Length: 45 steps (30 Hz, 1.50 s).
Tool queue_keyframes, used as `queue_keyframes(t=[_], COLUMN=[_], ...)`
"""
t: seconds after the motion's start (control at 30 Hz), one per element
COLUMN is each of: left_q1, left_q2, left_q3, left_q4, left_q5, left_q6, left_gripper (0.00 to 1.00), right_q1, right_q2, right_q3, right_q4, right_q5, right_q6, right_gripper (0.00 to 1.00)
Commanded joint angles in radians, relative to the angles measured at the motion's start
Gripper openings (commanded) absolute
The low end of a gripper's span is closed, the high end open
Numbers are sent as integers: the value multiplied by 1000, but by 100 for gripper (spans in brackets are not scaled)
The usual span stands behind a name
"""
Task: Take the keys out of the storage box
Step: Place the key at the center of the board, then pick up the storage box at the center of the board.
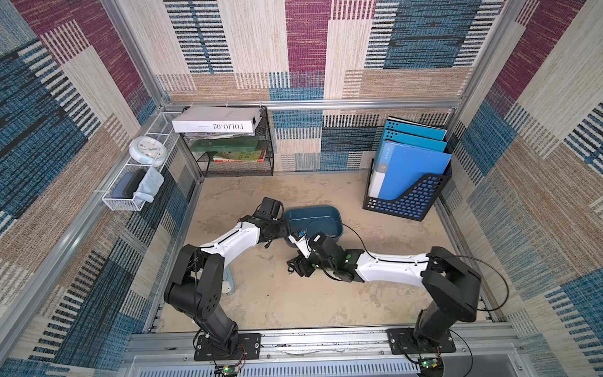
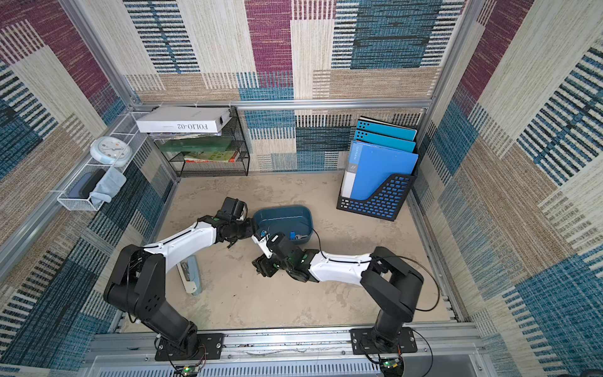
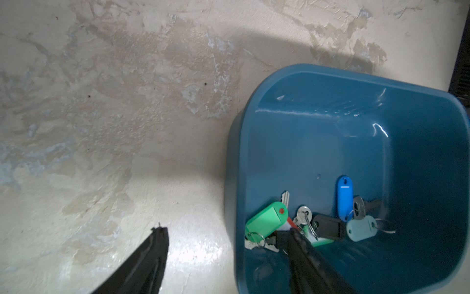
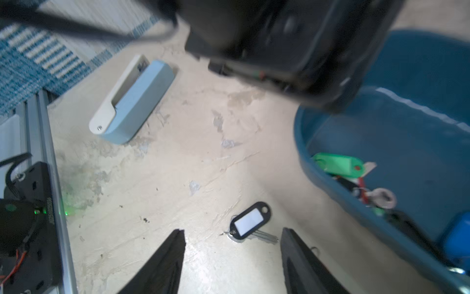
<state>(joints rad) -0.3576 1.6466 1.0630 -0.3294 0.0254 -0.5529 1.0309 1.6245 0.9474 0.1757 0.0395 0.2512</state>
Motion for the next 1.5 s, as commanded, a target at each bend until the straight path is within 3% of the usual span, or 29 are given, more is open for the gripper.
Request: queue_keyframes(t=[0.0,0.1,0.23,0.57,0.67,0.93,1.1,1.27,1.47], left_q1=[3,2,1,-27,-58,-102,-112,-119,-146], left_q2=[-28,-51,-74,-269,-286,-220,-182,-137,-93], left_q3=[-14,-42,-69,-168,-160,-52,-3,33,51], left_q4=[10,50,84,145,141,85,84,67,60], left_q5=[32,66,108,156,165,209,243,249,243], left_q6=[15,20,29,136,163,188,160,130,98], left_gripper=[76,76,76,77,77,75,74,73,70], right_q1=[-41,-170,-300,-451,-465,-467,-466,-462,-462], right_q2=[-103,-153,-75,207,262,296,196,77,44], right_q3=[-10,-1,77,278,309,313,173,-41,-129], right_q4=[-120,-194,-299,-394,-386,-364,-191,166,419], right_q5=[210,253,289,244,176,151,174,216,254], right_q6=[32,87,142,167,156,175,185,141,94], right_gripper=[75,80,79,70,60,14,0,0,0])
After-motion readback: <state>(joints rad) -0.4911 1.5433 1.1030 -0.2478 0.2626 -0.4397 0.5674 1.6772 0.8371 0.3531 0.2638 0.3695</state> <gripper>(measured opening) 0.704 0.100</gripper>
